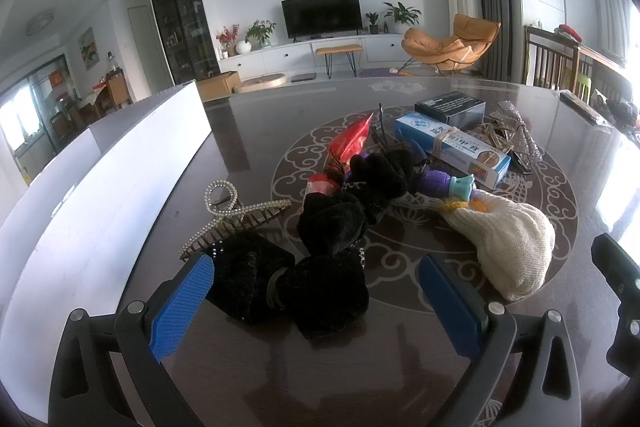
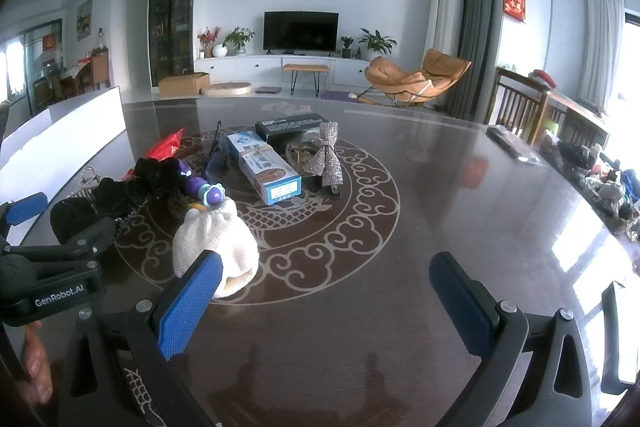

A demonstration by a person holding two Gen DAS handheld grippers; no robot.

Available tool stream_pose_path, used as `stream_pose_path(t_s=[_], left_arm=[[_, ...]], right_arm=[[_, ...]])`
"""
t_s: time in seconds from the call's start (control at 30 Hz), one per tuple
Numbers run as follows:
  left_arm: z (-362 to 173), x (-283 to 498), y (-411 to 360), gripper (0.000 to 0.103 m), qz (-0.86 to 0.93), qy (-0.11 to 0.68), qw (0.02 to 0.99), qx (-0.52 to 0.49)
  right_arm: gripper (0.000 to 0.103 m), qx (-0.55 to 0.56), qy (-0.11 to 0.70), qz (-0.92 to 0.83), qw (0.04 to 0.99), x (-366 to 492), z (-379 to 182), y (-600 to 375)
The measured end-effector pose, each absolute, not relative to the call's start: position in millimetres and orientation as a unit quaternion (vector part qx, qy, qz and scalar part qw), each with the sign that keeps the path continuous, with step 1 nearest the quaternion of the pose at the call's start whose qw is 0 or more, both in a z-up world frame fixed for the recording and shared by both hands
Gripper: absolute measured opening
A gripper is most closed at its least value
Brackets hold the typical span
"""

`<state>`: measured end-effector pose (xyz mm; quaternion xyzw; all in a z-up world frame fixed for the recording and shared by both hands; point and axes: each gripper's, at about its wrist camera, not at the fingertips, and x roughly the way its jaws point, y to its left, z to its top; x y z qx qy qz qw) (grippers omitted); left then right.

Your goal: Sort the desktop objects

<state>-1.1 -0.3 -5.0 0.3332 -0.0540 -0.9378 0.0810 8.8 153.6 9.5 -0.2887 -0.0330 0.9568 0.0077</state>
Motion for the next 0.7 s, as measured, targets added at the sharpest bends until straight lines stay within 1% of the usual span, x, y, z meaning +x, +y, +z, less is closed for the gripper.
stream_pose_path(t_s=[0.7], left_arm=[[-6.0, -1.3, -0.3, 0.103, -0.938, -0.053, 0.080, 0.334]], right_arm=[[0.103, -0.301, -0.034, 0.953, 0.007, 7.1, 6.9, 153.8]])
